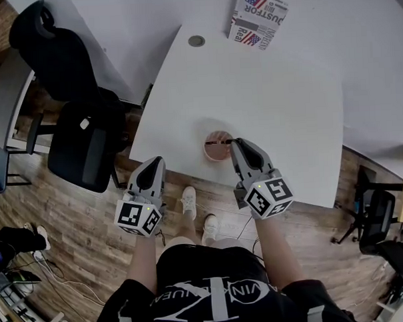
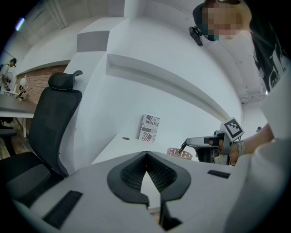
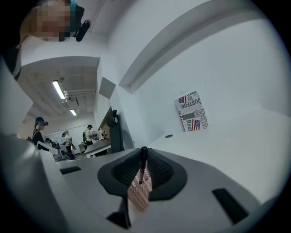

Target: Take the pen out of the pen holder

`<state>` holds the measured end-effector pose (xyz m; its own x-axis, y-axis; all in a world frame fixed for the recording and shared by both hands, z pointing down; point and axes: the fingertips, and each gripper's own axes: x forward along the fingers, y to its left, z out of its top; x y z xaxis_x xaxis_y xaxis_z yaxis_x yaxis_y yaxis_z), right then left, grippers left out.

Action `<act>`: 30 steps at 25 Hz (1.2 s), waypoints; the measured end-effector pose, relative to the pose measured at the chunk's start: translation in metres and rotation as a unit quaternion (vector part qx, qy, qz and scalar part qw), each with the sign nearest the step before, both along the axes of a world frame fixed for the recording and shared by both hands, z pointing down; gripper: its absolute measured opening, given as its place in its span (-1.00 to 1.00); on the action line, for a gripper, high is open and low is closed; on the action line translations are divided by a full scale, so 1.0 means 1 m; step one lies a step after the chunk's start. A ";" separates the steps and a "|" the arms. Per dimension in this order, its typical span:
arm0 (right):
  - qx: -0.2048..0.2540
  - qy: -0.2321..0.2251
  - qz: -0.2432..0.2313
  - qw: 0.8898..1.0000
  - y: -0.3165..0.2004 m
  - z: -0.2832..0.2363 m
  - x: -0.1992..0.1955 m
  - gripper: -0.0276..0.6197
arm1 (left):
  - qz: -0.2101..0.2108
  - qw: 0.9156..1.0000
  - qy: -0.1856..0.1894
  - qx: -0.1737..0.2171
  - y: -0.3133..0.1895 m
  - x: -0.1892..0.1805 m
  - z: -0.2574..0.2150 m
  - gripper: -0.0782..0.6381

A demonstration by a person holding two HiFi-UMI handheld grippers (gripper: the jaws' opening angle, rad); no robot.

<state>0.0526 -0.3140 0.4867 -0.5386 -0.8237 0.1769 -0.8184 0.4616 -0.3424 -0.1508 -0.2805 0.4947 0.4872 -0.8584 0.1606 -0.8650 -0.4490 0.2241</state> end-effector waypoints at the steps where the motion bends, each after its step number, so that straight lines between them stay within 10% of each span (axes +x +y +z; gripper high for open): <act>1: 0.002 0.000 -0.001 1.000 0.000 -0.002 0.000 -0.74 | 0.000 1.000 0.000 0.002 0.000 0.000 -0.001 -0.74; 30: 0.063 0.009 -0.012 0.998 0.023 -0.062 0.014 -0.74 | -0.013 0.999 -0.007 0.042 0.026 0.010 -0.042 -0.74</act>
